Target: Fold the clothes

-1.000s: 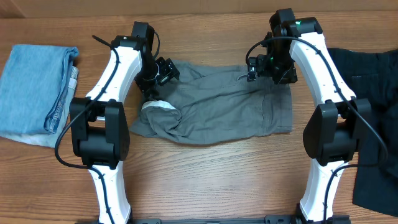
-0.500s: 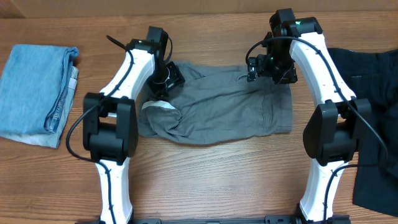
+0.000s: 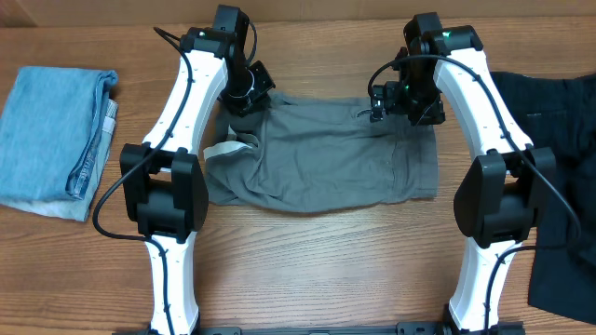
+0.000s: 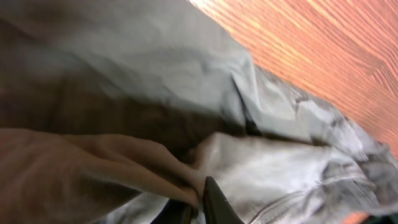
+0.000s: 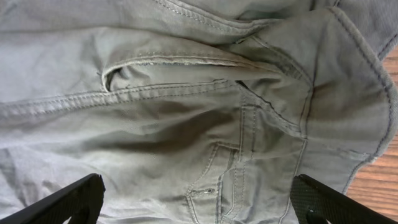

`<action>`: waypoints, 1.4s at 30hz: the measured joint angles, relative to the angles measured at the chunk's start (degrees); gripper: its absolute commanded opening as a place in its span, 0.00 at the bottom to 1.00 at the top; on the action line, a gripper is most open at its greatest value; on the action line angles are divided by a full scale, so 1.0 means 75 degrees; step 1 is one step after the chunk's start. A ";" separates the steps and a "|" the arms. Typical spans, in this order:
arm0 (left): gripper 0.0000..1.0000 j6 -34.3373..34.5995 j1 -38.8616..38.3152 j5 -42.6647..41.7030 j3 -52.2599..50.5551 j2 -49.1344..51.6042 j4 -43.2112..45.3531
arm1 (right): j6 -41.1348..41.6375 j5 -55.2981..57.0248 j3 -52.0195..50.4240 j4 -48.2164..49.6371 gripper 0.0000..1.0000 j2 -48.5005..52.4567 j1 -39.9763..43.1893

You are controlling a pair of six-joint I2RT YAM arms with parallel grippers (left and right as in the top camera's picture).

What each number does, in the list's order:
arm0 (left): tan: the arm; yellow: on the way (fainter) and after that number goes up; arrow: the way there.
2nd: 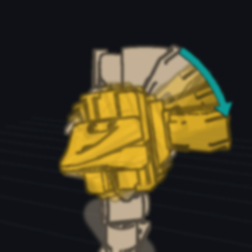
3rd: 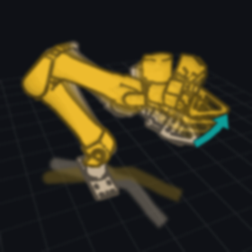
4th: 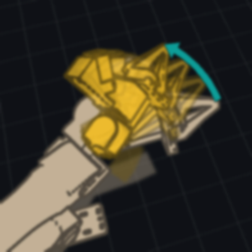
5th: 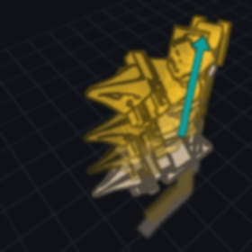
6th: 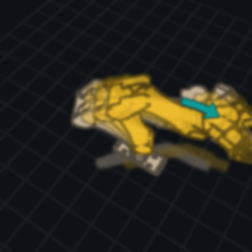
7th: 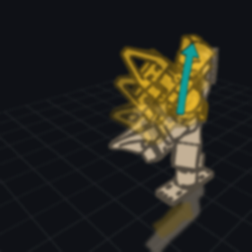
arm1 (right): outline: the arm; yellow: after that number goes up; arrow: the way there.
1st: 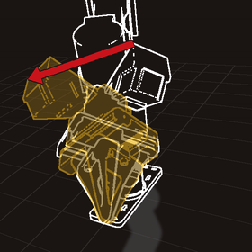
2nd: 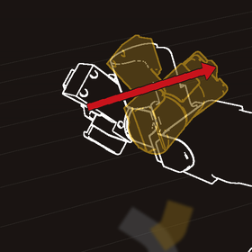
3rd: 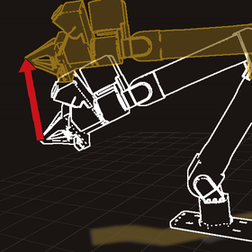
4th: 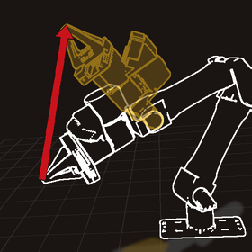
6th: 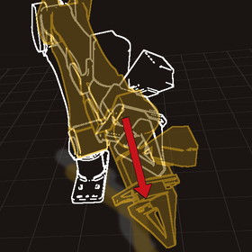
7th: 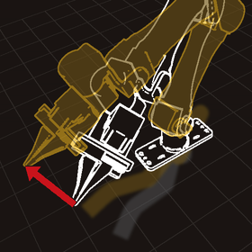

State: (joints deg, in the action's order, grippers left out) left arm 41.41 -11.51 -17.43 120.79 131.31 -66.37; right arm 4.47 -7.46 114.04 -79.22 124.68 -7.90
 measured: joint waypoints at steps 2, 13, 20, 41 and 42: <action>0.09 0.0003 0.0000 0.0399 -0.0003 0.0000 0.0224 | 0.0003 -0.0003 0.0000 0.0050 1.00 0.0000 0.0000; 0.75 -0.0522 0.0000 0.1250 -0.0029 0.0682 0.1399 | -0.0119 -0.0251 -0.0350 0.0536 0.17 0.0000 0.0000; 0.38 -0.1676 0.0087 0.1276 0.1594 0.0676 -0.0530 | -0.0405 -0.0405 -0.0618 0.1443 0.04 0.0000 0.0000; 0.08 -0.2413 -0.0032 0.2110 -0.0740 0.0673 -0.1329 | -0.0224 -0.0256 -0.3080 0.4497 0.04 0.0015 0.0000; 0.08 -0.2413 -0.0015 0.2165 -0.1078 0.0673 -0.1061 | -0.0224 -0.0230 -0.3080 0.4511 0.04 0.0015 -0.0003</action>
State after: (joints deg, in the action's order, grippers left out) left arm 23.31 -11.62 -1.19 112.71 136.35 -74.32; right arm 2.79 -9.19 90.94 -45.39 124.79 -7.92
